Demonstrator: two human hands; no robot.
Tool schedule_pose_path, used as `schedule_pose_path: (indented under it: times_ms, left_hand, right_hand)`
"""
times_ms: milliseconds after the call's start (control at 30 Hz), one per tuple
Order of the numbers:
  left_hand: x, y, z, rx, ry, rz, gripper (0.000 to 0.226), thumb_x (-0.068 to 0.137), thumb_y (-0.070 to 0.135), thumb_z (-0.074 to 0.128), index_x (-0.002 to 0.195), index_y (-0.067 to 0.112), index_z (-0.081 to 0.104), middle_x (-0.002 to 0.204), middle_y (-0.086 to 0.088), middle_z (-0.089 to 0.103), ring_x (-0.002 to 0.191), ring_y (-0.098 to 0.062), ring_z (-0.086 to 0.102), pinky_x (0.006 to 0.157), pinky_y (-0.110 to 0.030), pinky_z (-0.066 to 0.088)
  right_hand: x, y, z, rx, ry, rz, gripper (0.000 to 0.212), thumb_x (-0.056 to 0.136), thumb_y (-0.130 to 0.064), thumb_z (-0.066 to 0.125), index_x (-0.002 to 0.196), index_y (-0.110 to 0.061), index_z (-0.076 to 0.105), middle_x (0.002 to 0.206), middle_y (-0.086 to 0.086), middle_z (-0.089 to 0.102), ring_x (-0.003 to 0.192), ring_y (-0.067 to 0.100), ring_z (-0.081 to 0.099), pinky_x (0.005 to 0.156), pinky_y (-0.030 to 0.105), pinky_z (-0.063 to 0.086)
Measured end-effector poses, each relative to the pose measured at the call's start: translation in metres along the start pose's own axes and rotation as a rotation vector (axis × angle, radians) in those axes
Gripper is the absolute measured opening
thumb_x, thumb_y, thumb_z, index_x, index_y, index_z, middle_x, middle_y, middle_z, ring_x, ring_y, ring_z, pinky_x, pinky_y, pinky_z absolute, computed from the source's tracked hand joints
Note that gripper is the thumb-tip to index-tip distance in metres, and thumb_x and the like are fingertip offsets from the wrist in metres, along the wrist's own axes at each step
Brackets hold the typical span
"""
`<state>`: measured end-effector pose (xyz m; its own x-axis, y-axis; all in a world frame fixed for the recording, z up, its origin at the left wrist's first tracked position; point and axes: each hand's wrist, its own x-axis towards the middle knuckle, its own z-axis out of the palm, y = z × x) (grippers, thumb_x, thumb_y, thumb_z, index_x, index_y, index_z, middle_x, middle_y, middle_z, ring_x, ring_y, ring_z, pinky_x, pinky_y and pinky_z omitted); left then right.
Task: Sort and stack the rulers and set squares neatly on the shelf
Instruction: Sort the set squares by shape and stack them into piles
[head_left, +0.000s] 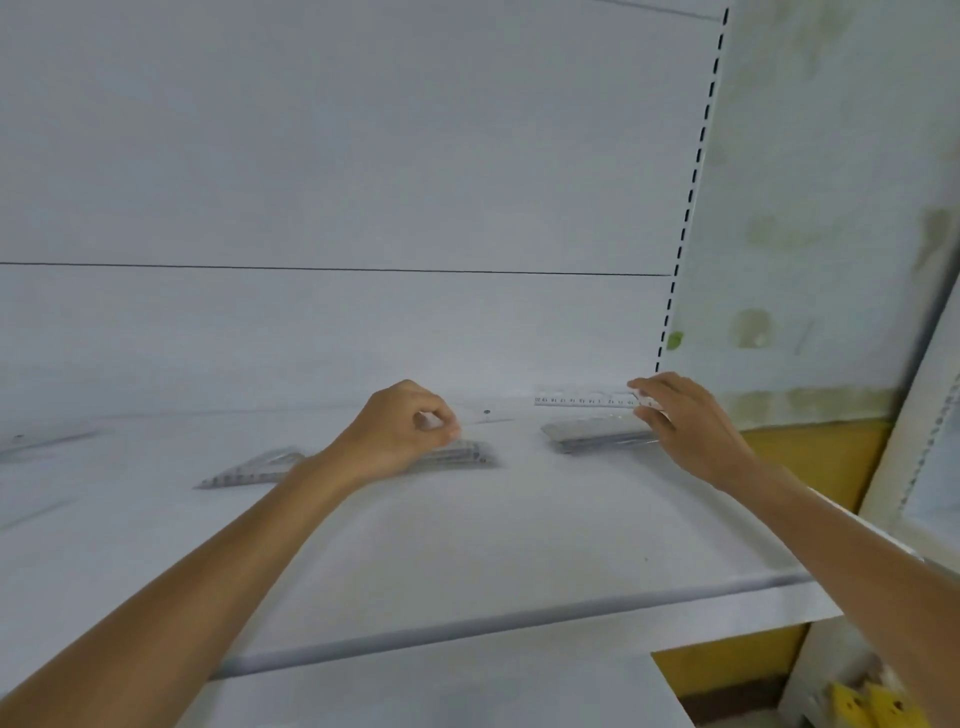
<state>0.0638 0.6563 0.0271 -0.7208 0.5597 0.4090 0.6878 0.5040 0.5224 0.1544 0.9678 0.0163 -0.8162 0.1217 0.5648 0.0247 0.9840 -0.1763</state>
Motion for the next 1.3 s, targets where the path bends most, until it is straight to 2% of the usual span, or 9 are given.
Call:
schedule_pose_path:
  times_ms: [133,267,400,500,667,867,1000,1133,1300]
  left_hand:
    - [0.01,0.01,0.011,-0.016,-0.004,0.008,0.009,0.073,0.037,0.075,0.073,0.039,0.066,0.096,0.008,0.061,0.082,-0.005,0.059,0.068,-0.011,0.039]
    - [0.013,0.013,0.015,-0.075,-0.034,-0.025,0.015,0.064,0.043,0.079,0.075,0.036,0.071,0.09,0.012,0.066,0.075,0.002,0.059,0.065,-0.005,0.041]
    - [0.009,0.01,0.013,-0.092,-0.013,-0.025,0.02,0.059,0.046,0.079,0.075,0.036,0.072,0.088,0.01,0.067,0.073,0.002,0.058,0.068,-0.009,0.043]
    - [0.003,0.003,0.002,-0.076,0.009,-0.04,0.02,0.058,0.047,0.078,0.075,0.038,0.071,0.088,0.009,0.066,0.077,-0.002,0.058,0.071,-0.015,0.044]
    - [-0.012,-0.016,-0.024,-0.041,0.023,-0.091,0.017,0.063,0.039,0.081,0.075,0.04,0.068,0.089,0.012,0.066,0.08,0.002,0.06,0.069,-0.01,0.04]
    - [-0.042,-0.062,-0.071,-0.036,0.166,-0.206,0.012,0.065,0.035,0.08,0.066,0.034,0.068,0.078,0.012,0.069,0.069,0.011,0.058,0.057,0.002,0.037]
    - [-0.064,-0.096,-0.093,0.021,0.169,-0.273,0.01,0.069,0.036,0.077,0.07,0.031,0.068,0.082,0.009,0.069,0.071,0.005,0.06,0.055,-0.002,0.038]
    - [-0.074,-0.117,-0.101,0.079,0.1,-0.25,0.007,0.076,0.033,0.072,0.079,0.027,0.07,0.09,0.007,0.07,0.075,0.006,0.058,0.061,-0.004,0.039]
    - [-0.072,-0.122,-0.098,0.071,0.107,-0.202,0.02,0.08,0.027,0.068,0.097,0.017,0.072,0.104,0.002,0.069,0.087,-0.007,0.058,0.078,-0.018,0.04]
  right_hand:
    - [0.004,0.024,-0.006,-0.016,-0.056,-0.002,0.033,0.095,-0.014,0.047,0.128,-0.01,0.052,0.128,0.007,0.054,0.118,0.027,0.049,0.106,0.041,0.027]
    - [0.012,0.034,-0.003,0.076,-0.162,0.017,0.032,0.096,-0.013,0.045,0.127,-0.011,0.053,0.128,0.002,0.052,0.115,0.023,0.051,0.097,0.029,0.033]
    - [0.011,0.039,0.01,0.071,-0.274,0.029,0.033,0.096,-0.01,0.04,0.124,-0.015,0.056,0.126,-0.002,0.051,0.113,0.018,0.051,0.095,0.024,0.034]
    - [0.008,0.038,0.014,0.06,-0.252,0.056,0.034,0.097,-0.01,0.038,0.124,-0.016,0.057,0.129,-0.003,0.052,0.118,0.016,0.049,0.102,0.027,0.032]
    - [0.006,0.023,0.011,-0.05,-0.17,0.053,0.039,0.096,-0.007,0.036,0.133,-0.012,0.05,0.139,0.004,0.048,0.127,0.023,0.044,0.105,0.031,0.029]
    - [0.01,-0.081,0.016,0.053,-0.087,-0.034,0.035,0.095,-0.013,0.042,0.128,-0.016,0.053,0.134,0.001,0.051,0.124,0.02,0.043,0.1,0.03,0.031]
    - [-0.012,-0.193,0.033,0.134,-0.135,-0.21,0.031,0.095,-0.022,0.041,0.123,-0.021,0.054,0.13,-0.005,0.052,0.12,0.014,0.045,0.095,0.027,0.034]
    - [-0.045,-0.275,0.051,0.178,-0.295,-0.282,0.037,0.095,-0.038,0.039,0.128,-0.023,0.048,0.136,-0.004,0.045,0.125,0.016,0.038,0.103,0.033,0.031]
    - [-0.056,-0.295,0.062,0.153,-0.371,-0.236,0.038,0.095,-0.043,0.036,0.127,-0.027,0.047,0.135,-0.007,0.045,0.121,0.015,0.038,0.102,0.033,0.031]
